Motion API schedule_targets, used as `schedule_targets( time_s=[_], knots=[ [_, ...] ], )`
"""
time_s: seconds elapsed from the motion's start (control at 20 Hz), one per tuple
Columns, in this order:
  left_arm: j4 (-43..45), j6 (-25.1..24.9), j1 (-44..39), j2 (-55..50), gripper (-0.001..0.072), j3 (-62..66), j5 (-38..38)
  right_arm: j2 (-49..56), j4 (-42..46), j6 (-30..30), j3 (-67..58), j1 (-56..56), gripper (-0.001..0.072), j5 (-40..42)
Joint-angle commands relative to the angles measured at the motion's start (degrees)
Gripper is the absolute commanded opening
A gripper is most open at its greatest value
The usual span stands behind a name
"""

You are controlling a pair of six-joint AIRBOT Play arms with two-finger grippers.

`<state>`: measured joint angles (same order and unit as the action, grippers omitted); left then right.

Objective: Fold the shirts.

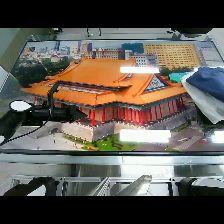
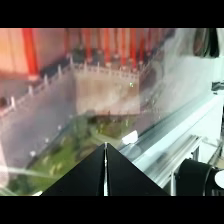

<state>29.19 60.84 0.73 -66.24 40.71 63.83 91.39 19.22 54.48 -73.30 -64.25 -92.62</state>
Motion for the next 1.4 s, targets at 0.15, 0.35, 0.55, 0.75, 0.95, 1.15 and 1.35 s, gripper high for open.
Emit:
schedule_targets(
  time_s=[0.15,0.35,0.55,0.75,0.95,1.15,1.35],
  knots=[
    [-0.72,-3.43,3.08,6.60,0.0009,0.09,3.21,0.52,-0.98,-4.09,6.14,-1.77,0.0033,1.88],
    [-0.72,-3.43,5.73,11.43,0.0009,0.09,5.92,0.52,-0.85,-1.70,6.12,-1.79,0.0709,-0.04],
    [-0.74,-3.82,9.11,15.91,0.0010,0.09,8.28,0.52,0.15,5.16,6.12,-1.84,0.0708,-6.60],
    [-0.76,-4.48,11.82,18.82,0.0010,0.44,8.79,-1.79,9.38,14.75,8.31,-1.20,0.0546,-12.81],
    [-0.74,-5.99,12.66,18.29,0.0010,2.97,12.11,-5.25,24.35,14.56,9.42,-1.42,0.0013,-13.00],
    [-0.72,-5.99,10.47,16.02,0.0010,6.47,13.55,-12.07,25.90,16.96,12.90,-1.29,0.0014,-12.76],
    [-0.72,-5.95,5.97,12.26,0.0009,10.14,13.92,-18.95,17.97,18.38,15.41,2.49,0.0014,-11.65]
  ],
)
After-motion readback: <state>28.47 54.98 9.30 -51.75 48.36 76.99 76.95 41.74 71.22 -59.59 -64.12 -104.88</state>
